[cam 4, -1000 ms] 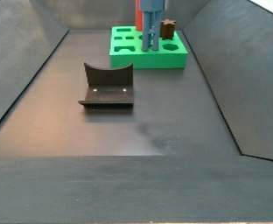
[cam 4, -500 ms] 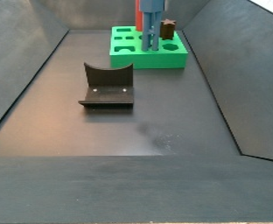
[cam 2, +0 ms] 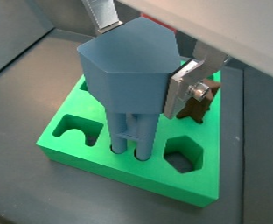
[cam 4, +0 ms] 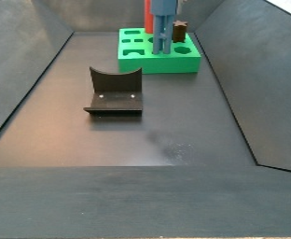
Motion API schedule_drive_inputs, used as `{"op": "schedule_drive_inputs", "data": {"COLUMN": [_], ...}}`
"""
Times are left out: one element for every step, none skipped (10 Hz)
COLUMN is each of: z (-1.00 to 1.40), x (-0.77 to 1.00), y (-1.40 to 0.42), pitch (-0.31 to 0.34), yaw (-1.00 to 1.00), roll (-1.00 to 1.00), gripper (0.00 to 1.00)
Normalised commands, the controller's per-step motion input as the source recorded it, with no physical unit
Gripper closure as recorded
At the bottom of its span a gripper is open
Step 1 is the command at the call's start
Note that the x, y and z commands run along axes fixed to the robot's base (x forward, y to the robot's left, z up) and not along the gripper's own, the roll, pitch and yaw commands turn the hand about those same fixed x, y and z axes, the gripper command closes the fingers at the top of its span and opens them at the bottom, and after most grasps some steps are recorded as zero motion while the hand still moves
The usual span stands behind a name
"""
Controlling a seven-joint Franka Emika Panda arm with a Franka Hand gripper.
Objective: Pick up the 3 prong object. Move up. Move to above the board. Insert the 3 prong object.
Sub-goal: Insert the 3 prong object.
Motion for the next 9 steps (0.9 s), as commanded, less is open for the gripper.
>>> {"op": "schedule_drive_inputs", "data": {"z": [-0.05,-0.06,-0.13,-0.22,-0.31,-0.46,-0.47,-0.49,-0.52], "x": [0.0,0.0,0.06,0.18,0.25,0.4,0.59,0.62,0.63], "y": [0.0,0.0,0.0,-0.09,-0.05,0.0,0.02,0.03,0.05], "pitch": [-0.039,-0.039,0.0,0.113,0.169,0.253,0.293,0.283,0.27], "yaw": [0.0,0.0,0.0,0.0,0.0,-0.03,-0.18,-0.19,-0.2], "roll": [0.0,0.0,0.06,0.25,0.31,0.29,0.25,0.25,0.25], "gripper": [1.0,1.0,1.0,1.0,1.0,1.0,1.0,1.0,1.0]}}
